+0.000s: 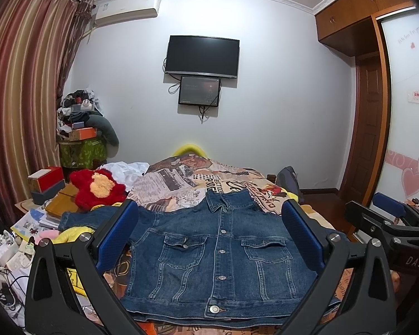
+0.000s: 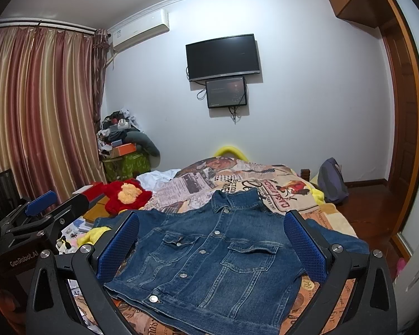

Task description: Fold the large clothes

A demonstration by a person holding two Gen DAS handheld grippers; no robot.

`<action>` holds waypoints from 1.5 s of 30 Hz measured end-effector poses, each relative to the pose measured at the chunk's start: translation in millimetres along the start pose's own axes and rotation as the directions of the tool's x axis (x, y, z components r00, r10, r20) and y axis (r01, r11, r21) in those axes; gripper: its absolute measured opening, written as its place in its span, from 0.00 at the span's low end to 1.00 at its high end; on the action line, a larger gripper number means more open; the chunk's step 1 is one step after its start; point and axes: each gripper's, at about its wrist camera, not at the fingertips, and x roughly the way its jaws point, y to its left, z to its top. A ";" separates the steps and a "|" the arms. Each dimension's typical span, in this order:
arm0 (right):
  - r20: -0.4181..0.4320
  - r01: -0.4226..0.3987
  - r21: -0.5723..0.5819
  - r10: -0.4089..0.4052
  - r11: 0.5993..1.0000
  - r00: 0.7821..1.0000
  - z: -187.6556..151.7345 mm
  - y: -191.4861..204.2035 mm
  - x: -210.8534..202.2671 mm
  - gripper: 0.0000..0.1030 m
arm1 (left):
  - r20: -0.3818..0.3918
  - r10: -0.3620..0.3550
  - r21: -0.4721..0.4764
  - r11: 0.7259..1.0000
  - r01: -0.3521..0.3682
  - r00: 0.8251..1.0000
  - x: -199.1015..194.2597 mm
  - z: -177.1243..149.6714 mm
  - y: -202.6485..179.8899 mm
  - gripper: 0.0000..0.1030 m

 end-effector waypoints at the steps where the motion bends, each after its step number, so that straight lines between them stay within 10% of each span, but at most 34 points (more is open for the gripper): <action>1: -0.001 0.000 0.000 0.000 1.000 1.000 0.2 -0.5 -0.2 1.00 | 0.000 0.000 0.000 1.000 0.000 1.000 -0.1 0.0 0.0 1.00; 27: -0.031 0.021 -0.006 -0.021 1.000 0.999 -1.8 -1.2 34.6 1.00 | -0.004 0.014 -0.019 1.000 -0.014 1.000 22.1 3.6 10.9 1.00; 45: -0.130 -0.001 -0.040 -0.004 0.999 0.992 46.9 -13.2 190.2 1.00 | -0.163 0.185 -0.062 0.978 -0.197 0.969 183.3 14.1 126.9 1.00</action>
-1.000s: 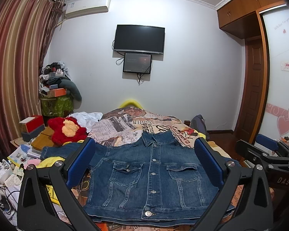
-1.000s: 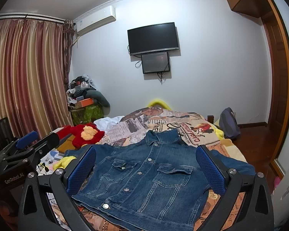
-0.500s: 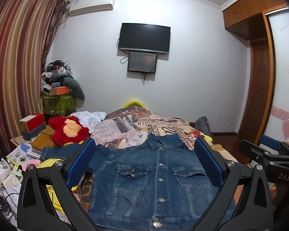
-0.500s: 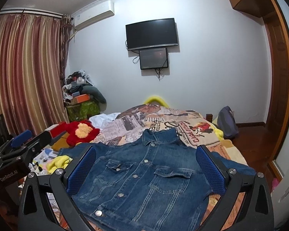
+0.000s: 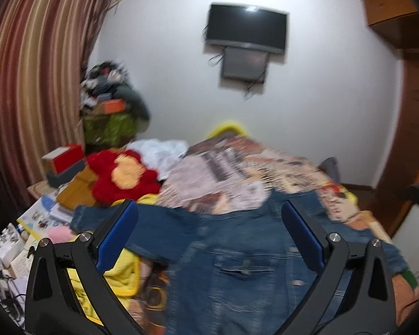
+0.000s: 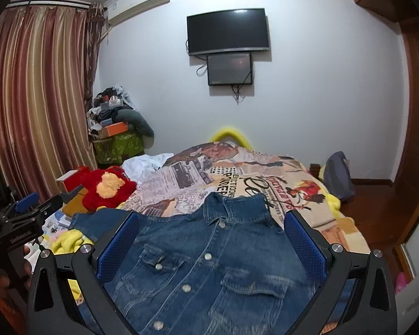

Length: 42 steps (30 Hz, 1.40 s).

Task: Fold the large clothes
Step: 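Grasp the jacket sleeve cuff with the left gripper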

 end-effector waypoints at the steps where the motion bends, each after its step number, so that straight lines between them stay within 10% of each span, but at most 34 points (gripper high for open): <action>1: -0.010 -0.001 0.001 0.001 1.000 1.000 3.5 -1.6 10.3 1.00 | -0.024 0.014 -0.011 1.000 -0.014 1.000 14.8 1.1 10.6 1.00; 11: -0.228 0.010 0.021 -0.005 1.000 0.974 -5.4 -26.0 138.6 1.00 | -0.212 0.092 -0.116 0.986 -0.118 0.973 118.2 -19.7 107.9 1.00; 19: -0.488 0.007 0.030 0.008 1.000 0.873 -60.9 -34.6 246.1 1.00 | -0.430 0.001 -0.243 0.963 -0.116 0.903 184.6 -66.7 166.5 1.00; 26: -0.590 -0.035 0.041 0.052 0.999 0.806 -87.7 -35.6 291.0 1.00 | -0.498 -0.124 -0.394 0.914 -0.097 0.858 213.5 -95.3 202.0 0.77; 34: -0.640 -0.053 0.063 0.081 0.997 0.764 -106.9 -34.2 308.6 1.00 | -0.504 -0.164 -0.511 0.848 -0.140 0.848 232.3 -109.2 230.0 0.61; 42: -0.649 -0.058 0.064 0.086 0.996 0.756 -106.6 -31.6 307.4 1.00 | -0.522 -0.004 -0.361 0.907 -0.217 0.853 248.3 -92.5 224.4 0.30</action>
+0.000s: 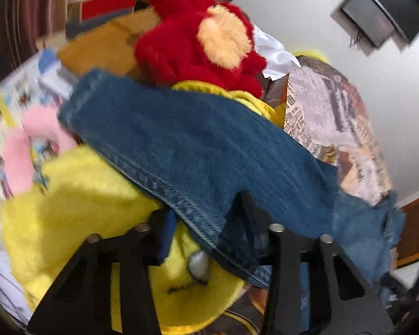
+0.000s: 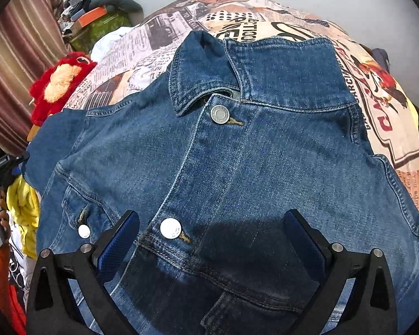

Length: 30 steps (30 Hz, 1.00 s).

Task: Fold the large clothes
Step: 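Grasp the jacket sleeve cuff with the left gripper, then fold the held sleeve across the jacket front with the left gripper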

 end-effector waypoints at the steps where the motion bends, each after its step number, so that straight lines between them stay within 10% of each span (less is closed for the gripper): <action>1: 0.000 -0.001 0.001 0.001 1.000 1.000 0.0 0.3 -1.5 1.00 | 0.018 0.037 0.048 0.998 -0.038 0.999 -3.1 1.5 -9.7 0.25; 9: 0.037 0.005 -0.006 -0.005 1.000 0.999 -1.7 -4.9 -30.5 1.00 | 0.196 0.115 0.304 0.937 -0.172 0.974 -48.2 10.2 -82.9 0.12; 17: 0.063 0.013 0.007 -0.013 1.000 0.998 -14.4 -17.9 -58.7 1.00 | 0.215 -0.061 0.468 0.882 -0.049 0.975 -81.4 -19.8 -165.0 0.08; 30: 0.067 0.040 0.000 -0.040 0.999 0.997 -36.5 -35.6 -78.9 1.00 | -0.137 -0.173 0.633 0.742 0.221 0.975 -29.2 -135.4 -257.8 0.07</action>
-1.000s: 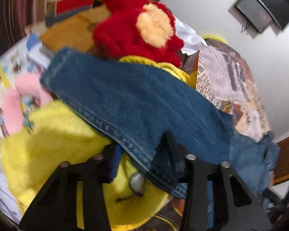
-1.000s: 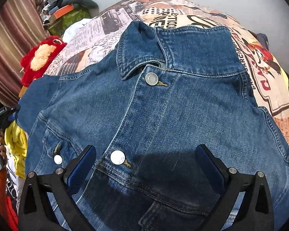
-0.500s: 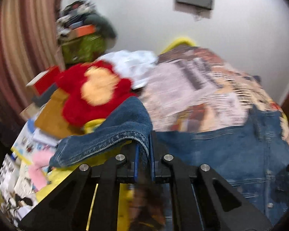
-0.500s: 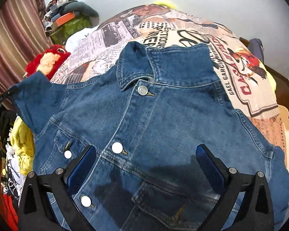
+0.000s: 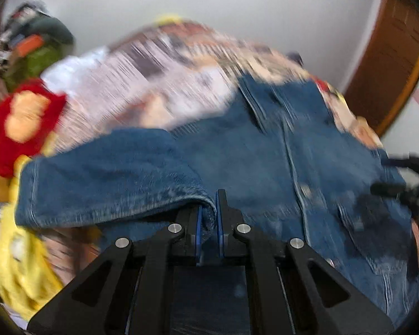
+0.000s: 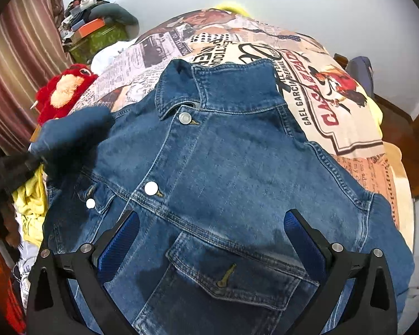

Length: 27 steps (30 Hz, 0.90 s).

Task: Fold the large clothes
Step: 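Fold the held sleeve across the jacket front with the left gripper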

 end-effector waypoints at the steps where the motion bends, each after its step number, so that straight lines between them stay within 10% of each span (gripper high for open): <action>1: -0.002 0.000 0.001 0.000 1.000 1.000 -1.1 -0.7 -0.4 1.00 | -0.032 -0.008 0.011 1.000 0.008 0.999 9.0 -6.8 -8.0 0.07; 7: 0.004 0.009 -0.012 -0.009 1.000 1.000 -5.0 0.4 -3.0 1.00 | -0.115 0.014 0.020 1.000 -0.012 0.993 32.4 -28.0 -19.4 0.11; 12: 0.004 0.016 -0.032 -0.016 0.999 1.000 -5.9 3.2 -0.6 1.00 | -0.113 0.004 -0.028 1.000 -0.007 0.994 12.4 -29.2 -5.9 0.57; 17: -0.005 0.003 -0.031 -0.003 1.000 1.000 -4.2 7.1 5.4 1.00 | -0.030 0.018 -0.158 0.987 -0.023 0.999 -23.9 -22.0 39.6 0.62; 23: -0.016 -0.010 -0.026 0.009 1.000 1.000 0.7 11.2 14.7 1.00 | -0.013 0.048 -0.388 0.920 -0.049 0.999 -30.6 -24.9 116.1 0.70; 27: -0.025 -0.012 -0.023 0.011 1.000 1.000 3.3 11.7 21.4 1.00 | -0.040 0.022 -0.561 0.827 -0.040 0.999 -9.4 -38.3 163.1 0.70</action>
